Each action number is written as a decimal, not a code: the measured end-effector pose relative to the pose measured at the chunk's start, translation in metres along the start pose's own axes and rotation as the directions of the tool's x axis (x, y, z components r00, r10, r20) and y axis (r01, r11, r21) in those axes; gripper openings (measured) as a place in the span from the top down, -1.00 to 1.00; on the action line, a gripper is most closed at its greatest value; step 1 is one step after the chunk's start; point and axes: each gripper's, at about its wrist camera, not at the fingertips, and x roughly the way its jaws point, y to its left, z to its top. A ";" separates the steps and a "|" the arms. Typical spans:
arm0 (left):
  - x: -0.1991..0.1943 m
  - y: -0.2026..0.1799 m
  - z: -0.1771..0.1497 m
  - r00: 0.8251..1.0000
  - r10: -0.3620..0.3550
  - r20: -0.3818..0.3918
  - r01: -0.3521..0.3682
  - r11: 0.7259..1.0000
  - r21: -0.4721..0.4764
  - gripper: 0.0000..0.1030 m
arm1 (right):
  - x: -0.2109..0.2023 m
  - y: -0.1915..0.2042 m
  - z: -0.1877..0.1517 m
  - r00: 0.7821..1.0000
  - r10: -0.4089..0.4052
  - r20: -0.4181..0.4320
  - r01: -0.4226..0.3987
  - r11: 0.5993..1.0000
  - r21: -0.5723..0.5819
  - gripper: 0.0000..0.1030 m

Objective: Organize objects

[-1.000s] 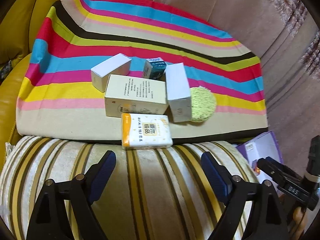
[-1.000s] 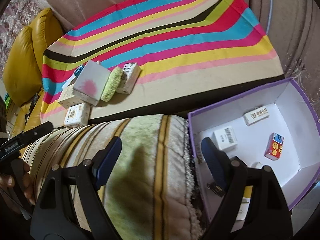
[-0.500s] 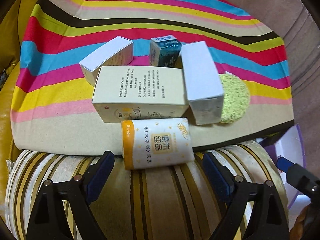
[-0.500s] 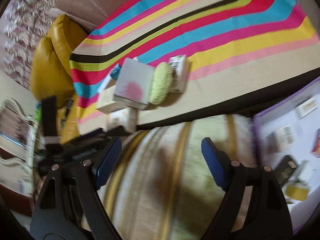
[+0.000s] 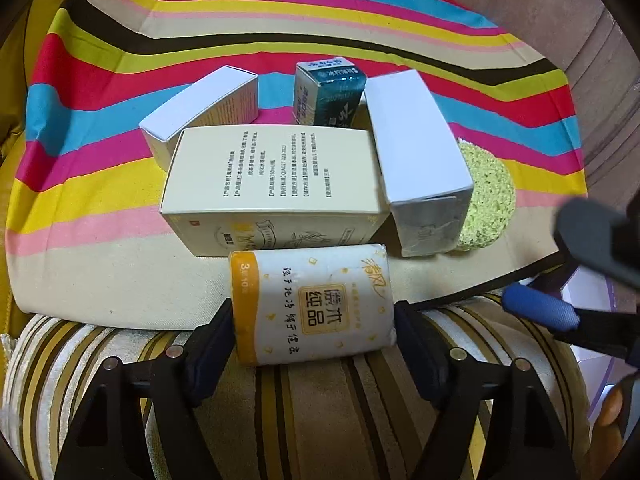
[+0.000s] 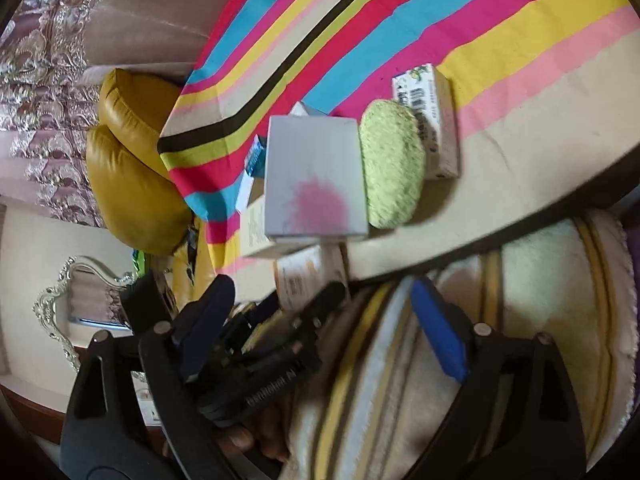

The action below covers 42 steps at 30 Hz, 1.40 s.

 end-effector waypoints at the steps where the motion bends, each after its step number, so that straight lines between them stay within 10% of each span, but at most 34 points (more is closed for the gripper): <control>1: 0.000 0.000 -0.001 1.000 -0.003 0.003 0.003 1.000 -0.001 -0.49 | 0.004 0.003 0.002 1.000 0.000 0.002 0.000 1.000 0.000 -0.81; 26: -0.042 0.018 -0.034 0.993 -0.083 0.083 0.087 0.995 -0.046 -0.48 | 0.053 0.005 0.029 1.000 0.002 0.000 -0.002 0.999 0.050 -0.82; 33: -0.047 0.020 -0.040 0.993 -0.073 0.098 0.078 0.996 -0.049 -0.48 | 0.056 0.003 0.030 1.000 -0.019 0.013 0.019 1.000 0.020 -0.43; 42: -0.049 0.011 -0.046 0.990 -0.061 0.124 0.067 0.997 -0.048 -0.47 | 0.042 0.005 0.016 0.999 -0.033 0.042 0.035 0.998 -0.045 -0.40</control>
